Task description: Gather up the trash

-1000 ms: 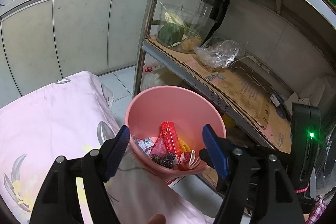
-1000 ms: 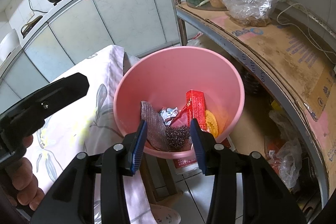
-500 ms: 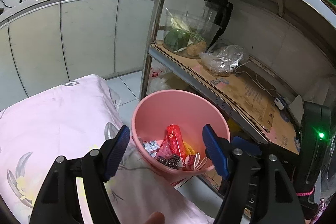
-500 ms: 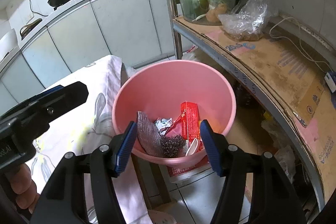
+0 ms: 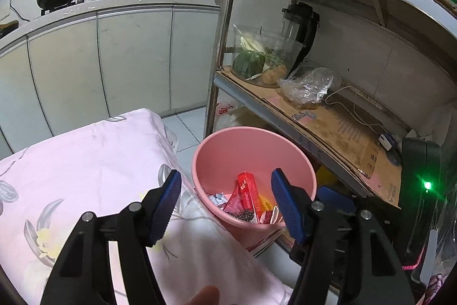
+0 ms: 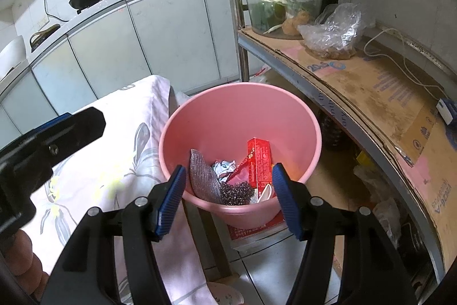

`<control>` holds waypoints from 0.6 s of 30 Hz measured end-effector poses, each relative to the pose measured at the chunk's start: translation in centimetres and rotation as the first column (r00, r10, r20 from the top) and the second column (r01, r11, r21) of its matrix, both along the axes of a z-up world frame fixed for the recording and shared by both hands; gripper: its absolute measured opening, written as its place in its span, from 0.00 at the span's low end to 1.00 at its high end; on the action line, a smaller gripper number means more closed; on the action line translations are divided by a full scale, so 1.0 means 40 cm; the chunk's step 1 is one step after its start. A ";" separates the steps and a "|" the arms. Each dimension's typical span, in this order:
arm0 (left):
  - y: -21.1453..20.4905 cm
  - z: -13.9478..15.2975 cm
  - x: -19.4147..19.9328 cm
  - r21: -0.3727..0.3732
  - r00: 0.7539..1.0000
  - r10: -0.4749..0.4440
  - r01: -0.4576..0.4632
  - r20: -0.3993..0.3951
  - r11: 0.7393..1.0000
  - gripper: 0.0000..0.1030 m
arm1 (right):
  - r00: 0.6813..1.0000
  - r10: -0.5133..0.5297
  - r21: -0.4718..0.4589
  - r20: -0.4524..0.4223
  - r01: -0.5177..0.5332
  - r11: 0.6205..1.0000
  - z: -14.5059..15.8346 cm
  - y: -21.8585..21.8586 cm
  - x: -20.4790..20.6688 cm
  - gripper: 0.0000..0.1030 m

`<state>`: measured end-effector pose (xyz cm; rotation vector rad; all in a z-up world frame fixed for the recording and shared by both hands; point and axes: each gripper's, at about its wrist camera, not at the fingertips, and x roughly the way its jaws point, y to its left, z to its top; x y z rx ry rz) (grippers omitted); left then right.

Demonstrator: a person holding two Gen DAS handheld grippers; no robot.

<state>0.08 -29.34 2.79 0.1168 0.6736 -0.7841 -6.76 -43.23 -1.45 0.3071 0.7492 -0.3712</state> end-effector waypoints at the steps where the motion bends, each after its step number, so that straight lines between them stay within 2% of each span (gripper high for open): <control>1: 0.004 0.000 -0.006 0.000 1.000 0.003 -0.003 0.002 1.000 0.62 | 1.000 -0.002 -0.001 0.004 0.002 1.000 0.002 0.002 -0.003 0.61; 18: 0.052 -0.004 -0.063 -0.004 0.999 0.033 -0.033 0.007 0.999 0.60 | 1.000 0.004 -0.032 0.027 -0.003 0.999 0.009 0.049 -0.050 0.61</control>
